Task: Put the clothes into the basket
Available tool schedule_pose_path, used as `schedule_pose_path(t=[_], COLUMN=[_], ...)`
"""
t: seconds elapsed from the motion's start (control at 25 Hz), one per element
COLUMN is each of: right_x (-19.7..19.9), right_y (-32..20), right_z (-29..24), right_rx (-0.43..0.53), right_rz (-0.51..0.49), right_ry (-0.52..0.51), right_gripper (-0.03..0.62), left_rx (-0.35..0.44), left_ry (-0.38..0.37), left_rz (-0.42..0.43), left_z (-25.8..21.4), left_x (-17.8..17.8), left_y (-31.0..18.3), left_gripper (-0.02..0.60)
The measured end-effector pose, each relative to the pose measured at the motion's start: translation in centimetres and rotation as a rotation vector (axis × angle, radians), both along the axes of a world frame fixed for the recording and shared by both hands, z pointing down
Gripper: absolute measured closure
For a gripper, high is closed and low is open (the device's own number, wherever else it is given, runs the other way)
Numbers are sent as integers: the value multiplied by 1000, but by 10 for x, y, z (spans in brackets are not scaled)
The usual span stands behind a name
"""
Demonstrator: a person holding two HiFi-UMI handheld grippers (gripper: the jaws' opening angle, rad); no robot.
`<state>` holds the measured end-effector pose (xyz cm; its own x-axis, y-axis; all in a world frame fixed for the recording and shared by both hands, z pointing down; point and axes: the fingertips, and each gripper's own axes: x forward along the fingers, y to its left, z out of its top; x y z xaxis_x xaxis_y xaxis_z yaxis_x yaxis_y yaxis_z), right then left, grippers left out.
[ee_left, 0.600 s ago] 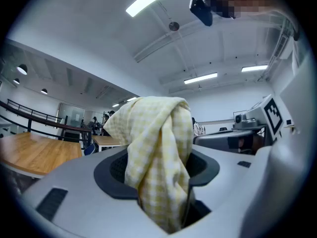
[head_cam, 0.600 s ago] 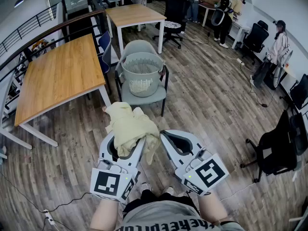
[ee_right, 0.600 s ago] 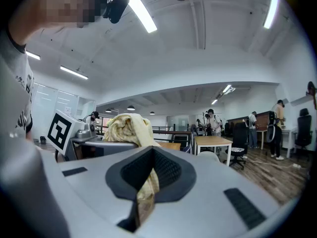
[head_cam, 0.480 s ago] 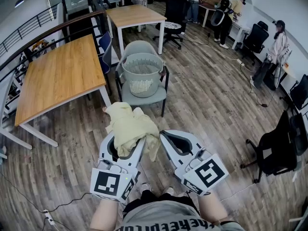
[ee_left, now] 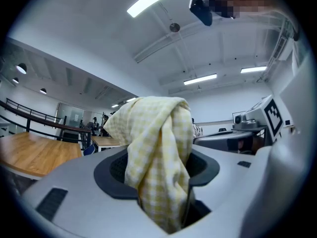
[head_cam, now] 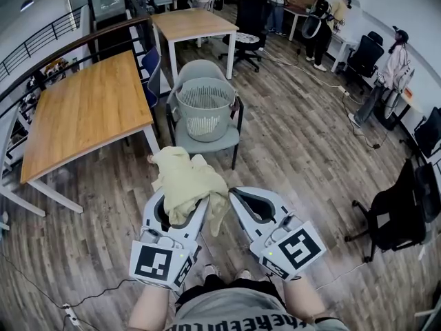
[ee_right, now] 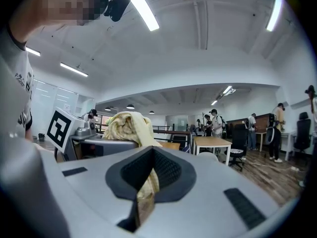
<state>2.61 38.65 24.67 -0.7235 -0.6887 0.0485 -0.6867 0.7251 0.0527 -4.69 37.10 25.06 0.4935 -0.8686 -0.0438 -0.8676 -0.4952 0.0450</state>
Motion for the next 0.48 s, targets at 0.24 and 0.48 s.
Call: schedule_pose_path(t=[0.24, 0.48], right_x=[-7, -1], right_y=[-7, -30], right_z=[5, 9], right_rx=[-8, -21], right_rz=[36, 78], right_ry=[-15, -3], right_gripper=[585, 585], left_rx=[1, -19], left_ry=[4, 17], left_rz=[27, 48], left_z=[5, 9], left_x=[-8, -7], left_y=[-10, -34], left_gripper=[328, 328])
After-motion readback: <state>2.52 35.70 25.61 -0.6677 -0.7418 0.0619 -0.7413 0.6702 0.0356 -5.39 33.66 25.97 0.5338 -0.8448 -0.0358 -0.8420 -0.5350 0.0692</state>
